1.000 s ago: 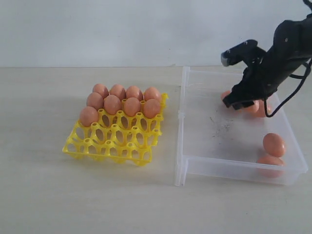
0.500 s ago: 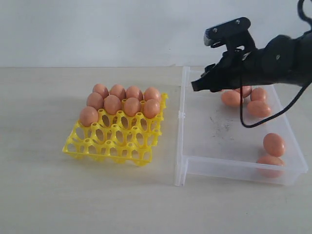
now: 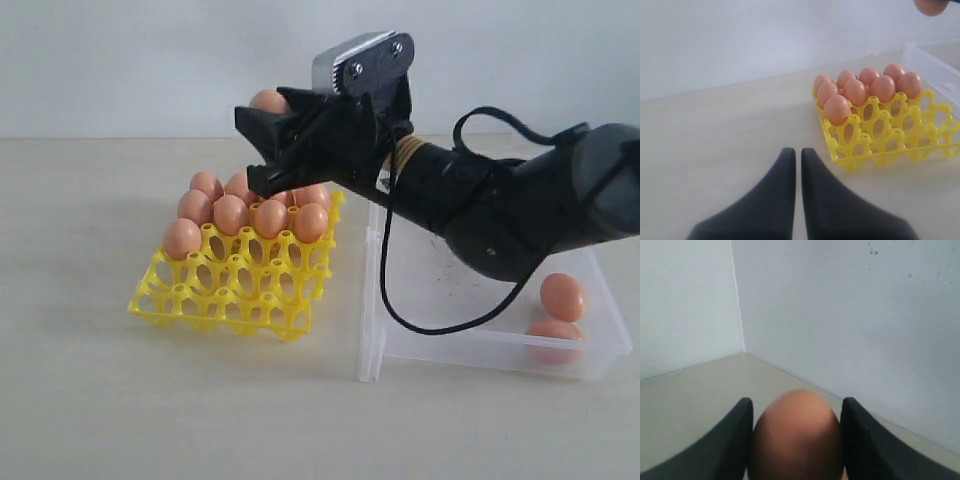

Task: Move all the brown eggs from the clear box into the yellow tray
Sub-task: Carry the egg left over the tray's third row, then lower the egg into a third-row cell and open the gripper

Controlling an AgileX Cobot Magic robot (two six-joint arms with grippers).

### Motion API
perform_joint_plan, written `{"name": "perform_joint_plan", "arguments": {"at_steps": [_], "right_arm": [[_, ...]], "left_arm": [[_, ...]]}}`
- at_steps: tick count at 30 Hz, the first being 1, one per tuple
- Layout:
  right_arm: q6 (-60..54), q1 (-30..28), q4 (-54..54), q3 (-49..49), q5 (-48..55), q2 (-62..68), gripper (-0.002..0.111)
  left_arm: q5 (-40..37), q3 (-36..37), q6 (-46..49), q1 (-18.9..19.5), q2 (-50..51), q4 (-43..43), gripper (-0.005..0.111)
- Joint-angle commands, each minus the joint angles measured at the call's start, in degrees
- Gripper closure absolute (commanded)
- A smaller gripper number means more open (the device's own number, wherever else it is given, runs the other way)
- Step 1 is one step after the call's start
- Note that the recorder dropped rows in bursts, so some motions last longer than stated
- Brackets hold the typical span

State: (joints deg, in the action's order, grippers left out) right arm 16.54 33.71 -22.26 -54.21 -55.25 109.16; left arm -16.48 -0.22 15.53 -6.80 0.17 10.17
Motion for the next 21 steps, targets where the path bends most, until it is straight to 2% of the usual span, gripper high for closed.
{"name": "perform_joint_plan", "arguments": {"at_steps": [1, 4, 12, 21], "right_arm": [[2.53, 0.06, -8.93, -4.36, -2.91, 6.81, 0.109], [6.98, 0.06, -11.76, -10.47, -2.94, 12.42, 0.109], [13.88, 0.06, -13.92, -19.06, -0.75, 21.90, 0.109], [15.85, 0.29, -17.73, -21.92, 5.05, 23.66, 0.109]], "left_arm": [[0.11, 0.22, 0.01, -0.34, -0.17, -0.09, 0.103], [0.11, 0.22, 0.01, -0.34, -0.17, -0.09, 0.103], [0.11, 0.22, 0.01, -0.34, -0.17, -0.09, 0.103], [0.11, 0.22, 0.01, -0.34, -0.17, -0.09, 0.103]]}}
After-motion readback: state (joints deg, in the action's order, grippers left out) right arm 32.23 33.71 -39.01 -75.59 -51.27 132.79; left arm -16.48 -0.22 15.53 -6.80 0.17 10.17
